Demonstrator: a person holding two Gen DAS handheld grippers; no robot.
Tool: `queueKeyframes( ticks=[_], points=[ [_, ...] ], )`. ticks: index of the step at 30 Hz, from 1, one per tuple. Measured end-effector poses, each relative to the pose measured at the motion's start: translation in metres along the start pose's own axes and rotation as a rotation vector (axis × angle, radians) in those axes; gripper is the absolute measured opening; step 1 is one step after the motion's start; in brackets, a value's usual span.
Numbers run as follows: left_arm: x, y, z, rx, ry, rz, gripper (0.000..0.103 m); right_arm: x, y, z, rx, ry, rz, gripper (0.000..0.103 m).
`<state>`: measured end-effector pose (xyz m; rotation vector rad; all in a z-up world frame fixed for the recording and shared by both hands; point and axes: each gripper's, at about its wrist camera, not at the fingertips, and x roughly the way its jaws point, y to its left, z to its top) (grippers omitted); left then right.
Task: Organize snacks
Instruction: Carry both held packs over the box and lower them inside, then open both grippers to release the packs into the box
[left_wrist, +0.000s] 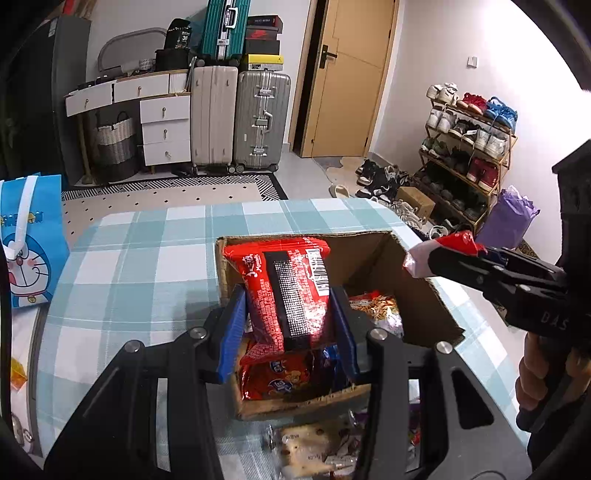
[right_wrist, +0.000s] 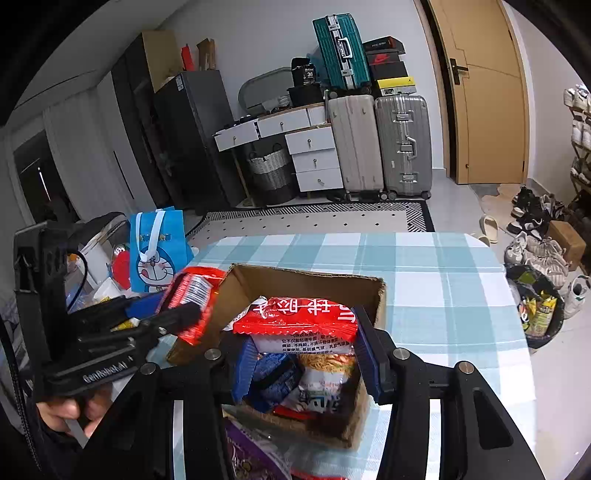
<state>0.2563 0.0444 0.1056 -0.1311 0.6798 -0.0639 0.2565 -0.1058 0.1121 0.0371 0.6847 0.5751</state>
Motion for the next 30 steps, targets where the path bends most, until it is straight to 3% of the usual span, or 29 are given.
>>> queueKeyframes(
  ticks=[12, 30],
  points=[
    [0.051, -0.007, -0.004, 0.014, 0.030, 0.000, 0.041, 0.039, 0.003, 0.002, -0.006, 0.008, 0.033, 0.048],
    [0.099, -0.007, -0.009, 0.017, 0.082, 0.033, 0.041, 0.063, -0.003, 0.003, 0.037, 0.020, 0.004, 0.048]
  ],
)
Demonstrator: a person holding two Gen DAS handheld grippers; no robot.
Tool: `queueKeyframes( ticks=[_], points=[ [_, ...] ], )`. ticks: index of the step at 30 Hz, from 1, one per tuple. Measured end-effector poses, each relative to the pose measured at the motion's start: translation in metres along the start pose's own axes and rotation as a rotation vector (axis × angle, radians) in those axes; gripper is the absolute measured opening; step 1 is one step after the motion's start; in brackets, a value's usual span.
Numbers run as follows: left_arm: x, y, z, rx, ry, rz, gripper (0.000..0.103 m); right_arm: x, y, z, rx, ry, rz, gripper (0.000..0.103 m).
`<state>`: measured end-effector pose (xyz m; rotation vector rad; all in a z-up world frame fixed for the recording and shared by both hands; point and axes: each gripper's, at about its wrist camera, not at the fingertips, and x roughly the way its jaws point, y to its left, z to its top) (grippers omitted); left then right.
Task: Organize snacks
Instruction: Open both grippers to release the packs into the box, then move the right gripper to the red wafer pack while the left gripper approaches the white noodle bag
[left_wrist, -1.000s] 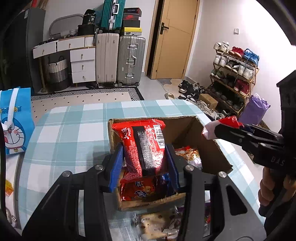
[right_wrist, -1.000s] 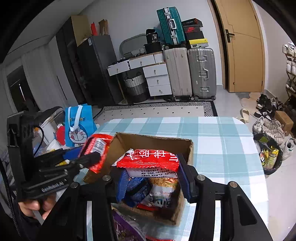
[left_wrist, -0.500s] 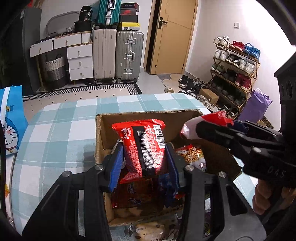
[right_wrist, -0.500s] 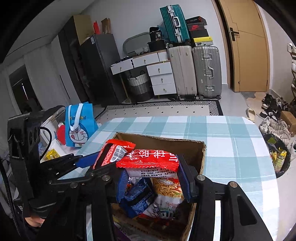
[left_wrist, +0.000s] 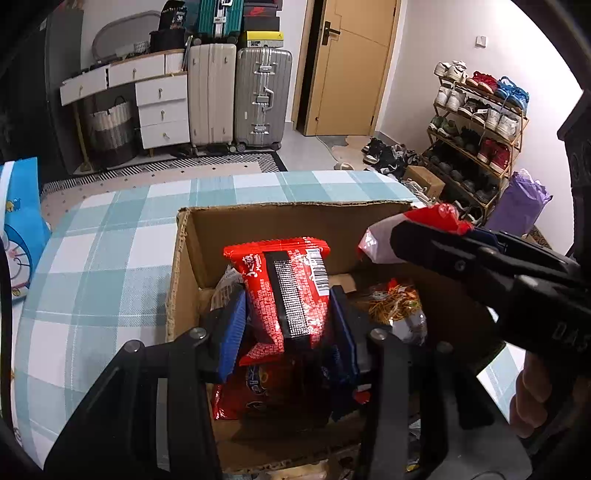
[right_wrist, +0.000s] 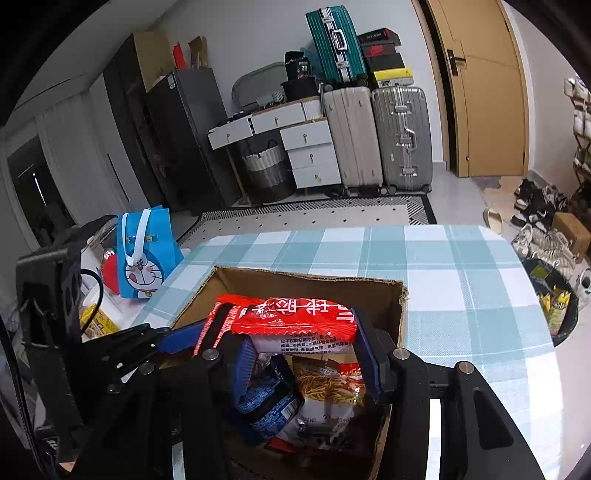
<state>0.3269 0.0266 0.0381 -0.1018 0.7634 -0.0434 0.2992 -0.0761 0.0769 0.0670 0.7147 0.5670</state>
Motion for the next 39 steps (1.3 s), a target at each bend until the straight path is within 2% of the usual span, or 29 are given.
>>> queueKeyframes(
  ticks=[3, 5, 6, 8, 9, 11, 14, 15, 26, 39],
  points=[
    [-0.001, 0.000, 0.000, -0.009, 0.005, -0.006, 0.042, 0.002, -0.001, -0.001, 0.000, 0.008, -0.007, 0.052],
    [-0.004, 0.000, 0.001, -0.008, 0.004, -0.003, 0.046, -0.001, -0.003, -0.002, 0.004, 0.000, 0.007, 0.056],
    [-0.006, 0.000, 0.001, -0.005, 0.006, 0.002, 0.053, -0.003, -0.004, -0.003, 0.003, -0.001, 0.014, 0.057],
    [-0.014, 0.001, 0.000, -0.014, -0.003, 0.008, 0.067, -0.011, -0.005, -0.005, -0.003, -0.019, 0.005, 0.067],
    [-0.019, 0.001, -0.001, -0.014, -0.013, 0.015, 0.079, -0.017, -0.006, -0.006, -0.008, -0.029, -0.001, 0.071],
    [-0.032, 0.002, -0.005, -0.009, -0.040, 0.010, 0.083, -0.028, -0.010, -0.010, -0.007, -0.040, -0.001, 0.086],
    [-0.046, 0.005, -0.013, -0.023, -0.041, 0.025, 0.096, -0.046, -0.019, -0.016, 0.026, -0.050, 0.020, 0.099],
    [-0.052, 0.006, -0.016, -0.034, -0.044, 0.028, 0.103, -0.050, -0.021, -0.018, 0.035, -0.049, 0.021, 0.100],
    [-0.109, 0.017, -0.063, -0.071, -0.064, 0.034, 0.103, -0.088, -0.024, -0.055, -0.001, -0.018, -0.023, 0.102],
    [-0.134, 0.010, -0.122, -0.052, -0.046, 0.042, 0.103, -0.096, -0.012, -0.109, -0.053, 0.030, -0.046, 0.102]
  ],
)
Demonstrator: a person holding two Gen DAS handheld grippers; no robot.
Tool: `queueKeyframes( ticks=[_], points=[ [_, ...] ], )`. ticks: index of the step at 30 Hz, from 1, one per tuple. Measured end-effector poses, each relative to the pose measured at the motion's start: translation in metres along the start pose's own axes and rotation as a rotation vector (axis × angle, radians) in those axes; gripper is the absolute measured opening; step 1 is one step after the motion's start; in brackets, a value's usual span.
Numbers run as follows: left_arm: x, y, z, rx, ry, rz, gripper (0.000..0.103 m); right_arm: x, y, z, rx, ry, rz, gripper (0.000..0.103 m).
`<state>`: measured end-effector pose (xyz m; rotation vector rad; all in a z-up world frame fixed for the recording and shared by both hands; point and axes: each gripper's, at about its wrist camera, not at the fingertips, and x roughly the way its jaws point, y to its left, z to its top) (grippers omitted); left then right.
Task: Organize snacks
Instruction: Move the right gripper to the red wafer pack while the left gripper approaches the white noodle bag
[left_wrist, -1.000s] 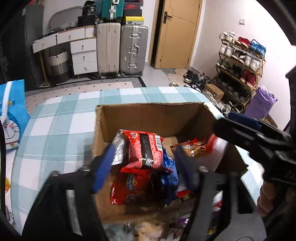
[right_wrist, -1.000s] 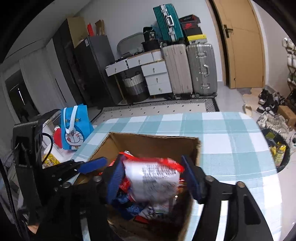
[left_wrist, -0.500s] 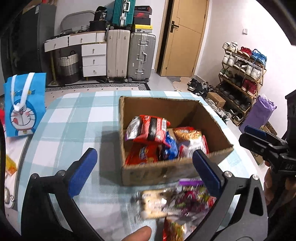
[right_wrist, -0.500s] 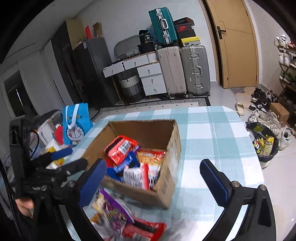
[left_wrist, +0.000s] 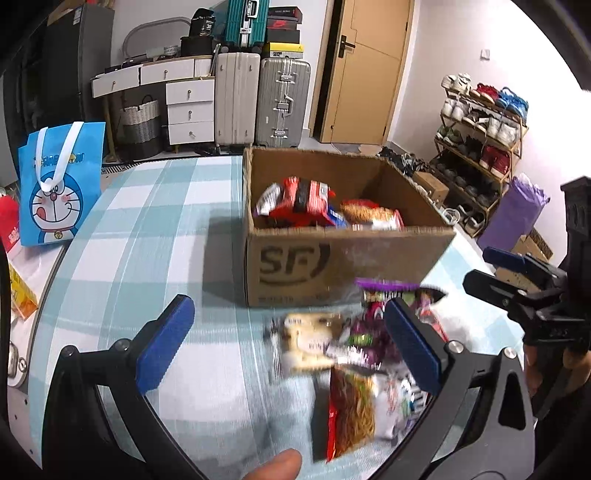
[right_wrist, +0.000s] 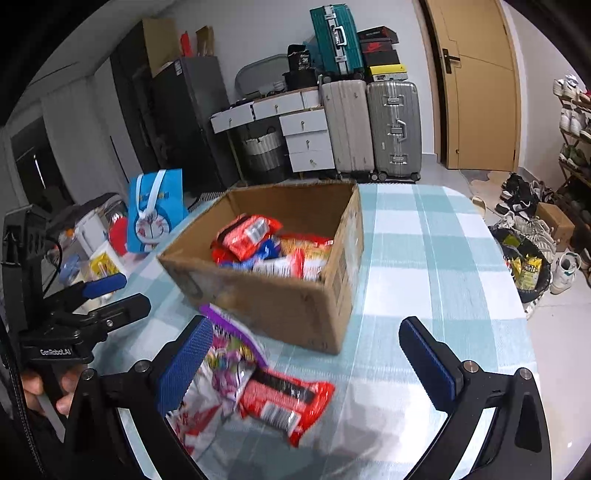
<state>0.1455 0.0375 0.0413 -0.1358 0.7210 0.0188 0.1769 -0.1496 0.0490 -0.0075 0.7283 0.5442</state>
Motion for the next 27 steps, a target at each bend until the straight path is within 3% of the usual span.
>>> queueKeyframes(
  ticks=[7, 11, 18, 27],
  points=[
    [-0.002, 0.001, -0.027, -0.027, 0.022, -0.017, 0.103, 0.009, 0.000, -0.027, -0.023, 0.076, -0.049, 0.102],
    [0.000, -0.002, -0.032, -0.026, 0.058, -0.016, 0.103, 0.012, 0.002, -0.033, -0.051, 0.111, -0.061, 0.102],
    [-0.004, -0.019, -0.035, 0.011, 0.084, -0.076, 0.103, 0.024, 0.002, -0.040, -0.067, 0.175, -0.082, 0.102],
    [0.010, -0.047, -0.049, 0.081, 0.177, -0.152, 0.103, 0.026, -0.010, -0.039, -0.040, 0.170, -0.088, 0.102]
  ],
)
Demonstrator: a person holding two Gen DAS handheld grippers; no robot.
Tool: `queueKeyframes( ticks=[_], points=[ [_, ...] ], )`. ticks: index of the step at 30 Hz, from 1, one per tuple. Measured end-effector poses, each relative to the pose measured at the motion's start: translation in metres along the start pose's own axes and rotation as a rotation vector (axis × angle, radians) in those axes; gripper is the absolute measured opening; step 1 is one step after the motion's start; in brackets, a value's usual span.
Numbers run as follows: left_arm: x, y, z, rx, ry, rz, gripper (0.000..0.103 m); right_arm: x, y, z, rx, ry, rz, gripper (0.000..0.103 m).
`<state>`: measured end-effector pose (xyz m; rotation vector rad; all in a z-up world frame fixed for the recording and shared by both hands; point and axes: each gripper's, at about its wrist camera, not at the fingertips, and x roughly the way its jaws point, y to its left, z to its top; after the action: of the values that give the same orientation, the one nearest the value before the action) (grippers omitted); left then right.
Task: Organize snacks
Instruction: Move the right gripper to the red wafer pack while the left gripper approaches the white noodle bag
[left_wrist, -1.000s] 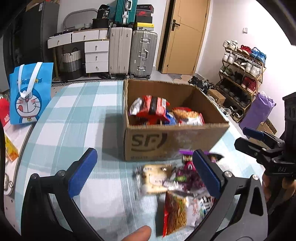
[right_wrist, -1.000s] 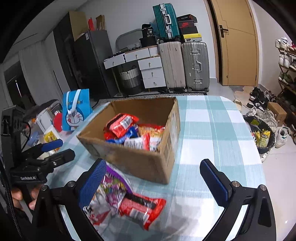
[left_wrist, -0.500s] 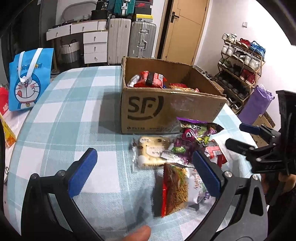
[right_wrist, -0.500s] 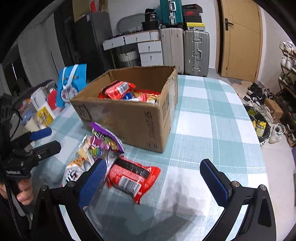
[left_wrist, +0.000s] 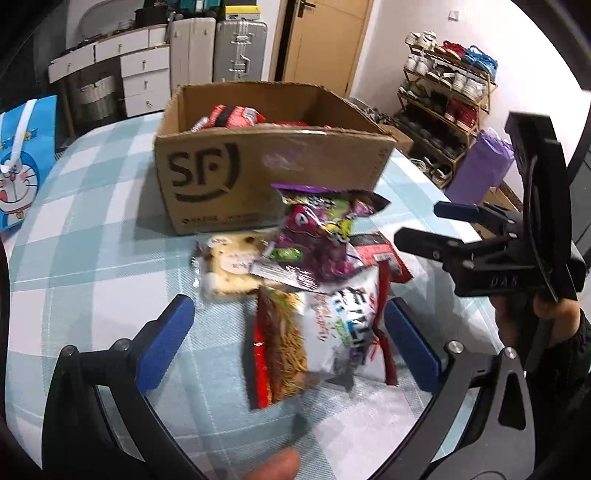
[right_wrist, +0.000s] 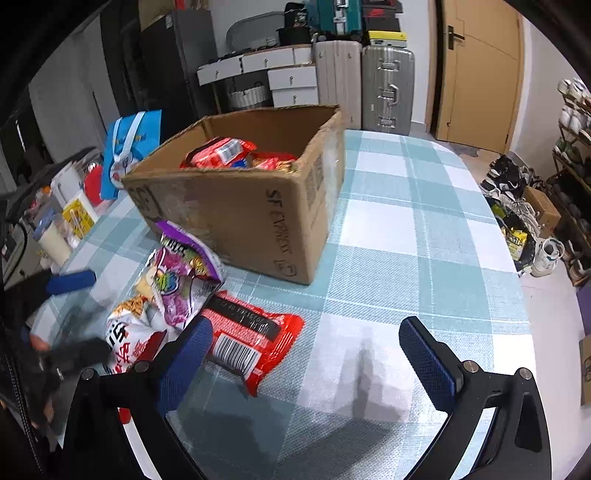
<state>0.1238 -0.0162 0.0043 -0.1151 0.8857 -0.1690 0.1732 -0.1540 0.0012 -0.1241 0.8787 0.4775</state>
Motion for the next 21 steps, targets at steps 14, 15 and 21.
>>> queueKeyframes(
  ticks=[14, 15, 21],
  points=[
    [0.028, -0.001, -0.008, -0.007, 0.109, 0.002, 0.103, 0.010, 0.003, -0.001, -0.006, 0.021, 0.001, 0.102],
    [0.027, 0.003, -0.007, -0.013, 0.105, 0.012, 0.103, 0.011, 0.005, -0.002, -0.008, 0.024, 0.007, 0.102],
    [0.025, 0.018, -0.001, -0.034, 0.099, 0.036, 0.103, 0.025, 0.019, -0.008, -0.023, 0.056, 0.041, 0.102]
  ],
)
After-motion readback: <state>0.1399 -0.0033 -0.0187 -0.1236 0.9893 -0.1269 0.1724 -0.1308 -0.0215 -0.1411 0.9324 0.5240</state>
